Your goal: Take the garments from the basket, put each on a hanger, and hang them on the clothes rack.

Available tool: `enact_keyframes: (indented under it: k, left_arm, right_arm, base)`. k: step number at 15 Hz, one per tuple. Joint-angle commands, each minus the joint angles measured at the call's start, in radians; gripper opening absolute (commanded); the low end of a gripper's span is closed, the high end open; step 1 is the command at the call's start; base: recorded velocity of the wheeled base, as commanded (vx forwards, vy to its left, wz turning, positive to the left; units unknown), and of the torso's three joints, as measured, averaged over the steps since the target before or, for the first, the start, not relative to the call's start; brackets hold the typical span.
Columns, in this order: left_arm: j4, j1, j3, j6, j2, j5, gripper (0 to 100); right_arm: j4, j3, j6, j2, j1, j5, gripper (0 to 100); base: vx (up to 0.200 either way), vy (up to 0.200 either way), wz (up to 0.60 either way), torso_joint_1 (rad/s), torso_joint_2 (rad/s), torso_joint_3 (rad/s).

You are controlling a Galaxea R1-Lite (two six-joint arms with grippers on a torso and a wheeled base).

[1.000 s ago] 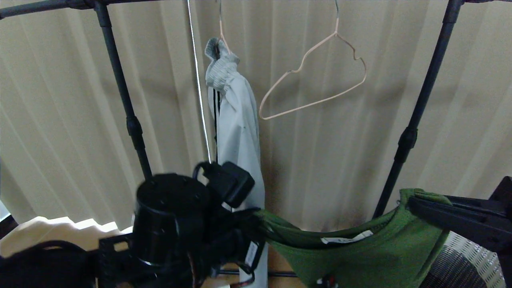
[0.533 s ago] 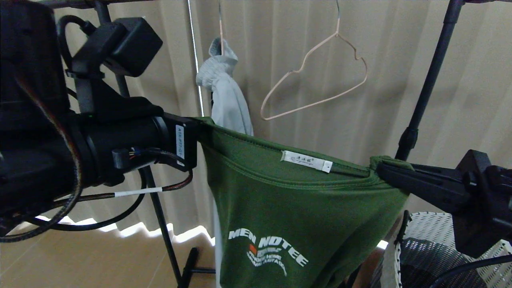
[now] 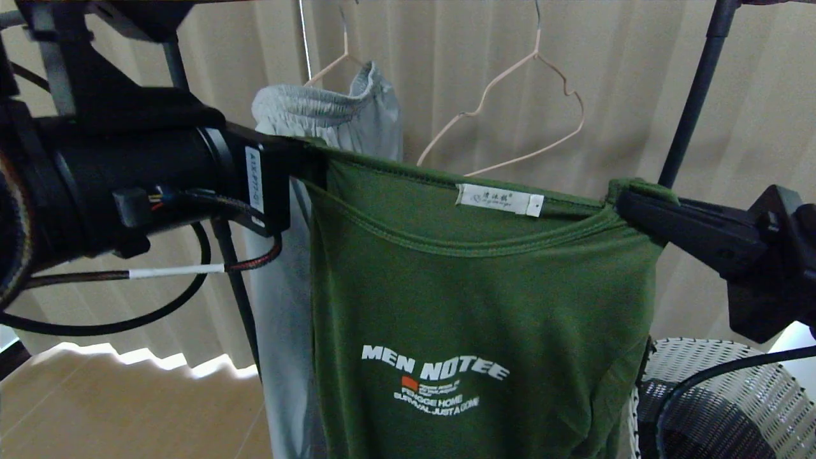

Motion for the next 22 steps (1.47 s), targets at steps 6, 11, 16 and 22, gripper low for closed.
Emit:
enact_keyframes:
  k: [6,11,16,22]
  left_arm:
    - [0.000,-0.002,-0.078,0.009,-0.003,-0.003,0]
    - [-0.008,-0.004,-0.070,0.009,0.009,0.001,0]
    - [-0.029,-0.001,-0.229,-0.003,0.187,0.034,0]
    - [-0.029,-0.001,-0.384,-0.017,0.357,0.039,0]
  right_arm:
    - [-0.006,-0.139,0.021,0.011,-0.013,0.001,0]
    - [-0.006,-0.142,0.020,0.000,-0.013,0.000,0]
    - [0.164,-0.142,0.021,-0.193,-0.013,0.009,0]
    - [0.227,-0.119,0.110,-0.305,0.024,0.043,0]
  base:
    - [0.000,0.000,0.00,0.000,0.00,0.000]
    - [0.000,0.000,0.00,0.000,0.00,0.000]
    - [0.000,0.000,0.00,0.000,0.00,0.000]
    - [0.000,0.000,0.00,0.000,0.00,0.000]
